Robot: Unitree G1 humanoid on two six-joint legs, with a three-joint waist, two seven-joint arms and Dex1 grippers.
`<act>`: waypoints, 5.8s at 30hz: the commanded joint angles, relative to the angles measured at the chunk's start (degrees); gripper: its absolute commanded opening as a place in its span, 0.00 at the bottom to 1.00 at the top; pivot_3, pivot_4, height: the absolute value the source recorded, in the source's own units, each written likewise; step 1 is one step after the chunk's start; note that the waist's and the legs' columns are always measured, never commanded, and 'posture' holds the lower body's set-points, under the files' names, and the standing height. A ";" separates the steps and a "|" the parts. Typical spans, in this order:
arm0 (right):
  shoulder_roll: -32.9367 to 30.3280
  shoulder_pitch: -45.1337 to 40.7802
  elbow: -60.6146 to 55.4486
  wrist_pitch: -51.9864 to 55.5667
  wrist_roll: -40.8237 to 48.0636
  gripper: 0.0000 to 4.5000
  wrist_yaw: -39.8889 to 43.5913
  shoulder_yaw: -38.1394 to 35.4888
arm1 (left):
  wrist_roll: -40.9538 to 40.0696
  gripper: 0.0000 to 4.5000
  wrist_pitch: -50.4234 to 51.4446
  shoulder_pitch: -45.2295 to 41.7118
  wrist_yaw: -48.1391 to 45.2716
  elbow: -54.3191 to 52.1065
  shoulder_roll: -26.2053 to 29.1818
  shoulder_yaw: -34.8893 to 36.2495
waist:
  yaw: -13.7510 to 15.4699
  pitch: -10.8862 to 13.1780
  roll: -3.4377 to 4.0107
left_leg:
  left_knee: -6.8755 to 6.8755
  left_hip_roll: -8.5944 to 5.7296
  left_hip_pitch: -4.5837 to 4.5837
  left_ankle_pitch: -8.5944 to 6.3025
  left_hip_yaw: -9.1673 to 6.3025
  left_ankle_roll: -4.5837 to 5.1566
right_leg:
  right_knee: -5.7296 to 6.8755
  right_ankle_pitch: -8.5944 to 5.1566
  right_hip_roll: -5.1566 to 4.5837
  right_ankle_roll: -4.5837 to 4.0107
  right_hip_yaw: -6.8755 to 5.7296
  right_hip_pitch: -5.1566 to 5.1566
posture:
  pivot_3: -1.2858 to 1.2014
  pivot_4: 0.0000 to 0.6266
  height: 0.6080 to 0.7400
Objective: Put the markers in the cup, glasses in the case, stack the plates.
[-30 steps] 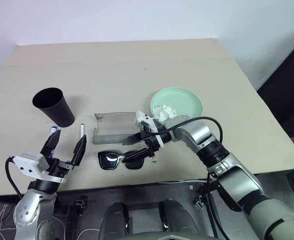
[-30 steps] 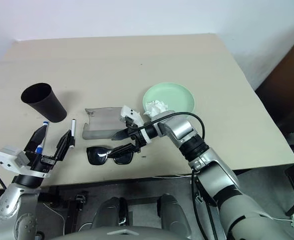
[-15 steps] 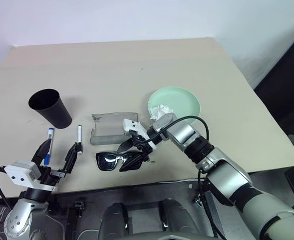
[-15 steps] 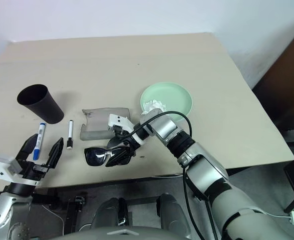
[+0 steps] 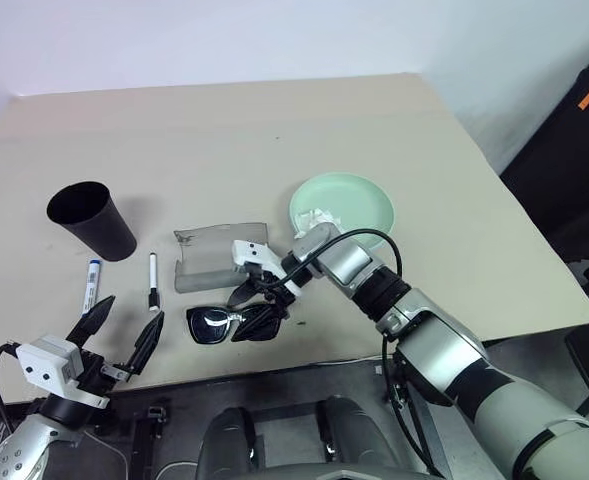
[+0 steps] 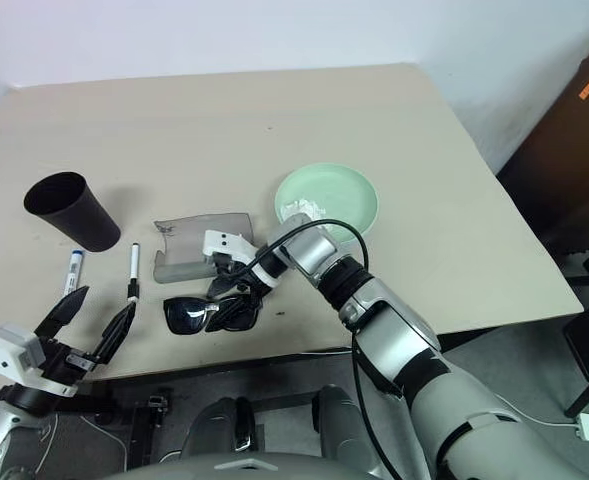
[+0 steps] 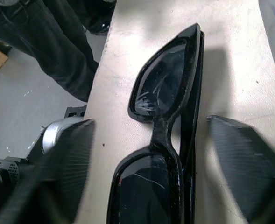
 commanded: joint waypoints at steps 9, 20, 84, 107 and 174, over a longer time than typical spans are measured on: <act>0.37 -1.77 -1.74 -0.27 -1.75 0.73 2.58 -0.63 | 1.15 1.00 -4.44 3.24 -4.33 4.11 -0.12 0.30 | -0.17 0.00 0.00 | -0.03 0.01 -0.31 0.01 0.02 0.02 | 0.00 -0.01 0.05 -0.02 -0.01 -0.16 | 0.52 0.24 0.89; 0.25 -2.39 -3.07 1.47 -1.51 0.21 3.48 -1.22 | 1.44 1.00 -5.21 2.60 -4.55 5.30 -0.31 -0.14 | -0.30 0.00 0.00 | -0.03 0.01 -0.32 0.01 0.00 0.01 | 0.00 -0.02 0.02 -0.03 0.00 -0.18 | 0.52 0.24 0.89; 11.03 -22.24 35.13 -24.94 -15.83 0.00 -4.80 -16.41 | 2.12 1.00 -4.47 -1.24 -2.57 3.63 0.11 -1.72 | -1.39 -0.01 -0.03 | 0.11 0.01 -0.86 0.14 0.09 0.17 | 0.14 0.10 0.19 -0.05 -0.12 -0.59 | 0.52 0.24 0.89; 9.40 -28.93 33.94 -12.96 -5.62 0.99 -4.70 -30.57 | 1.92 1.00 -3.36 -3.55 -0.78 3.28 -0.17 -2.45 | -1.27 -0.01 -0.04 | 0.17 0.01 -0.83 0.15 0.07 0.16 | 0.26 0.17 0.23 0.09 -0.13 -0.57 | 0.52 0.24 0.89; 1.25 2.26 -9.62 -6.92 6.70 0.19 -2.29 -26.03 | -0.86 1.00 4.92 -5.15 13.91 -4.97 -0.04 6.19 | -1.09 -0.04 -0.09 | 0.86 0.04 -0.66 0.21 -0.15 0.11 | 1.17 0.18 0.32 0.18 -0.16 -0.43 | 0.52 0.24 0.89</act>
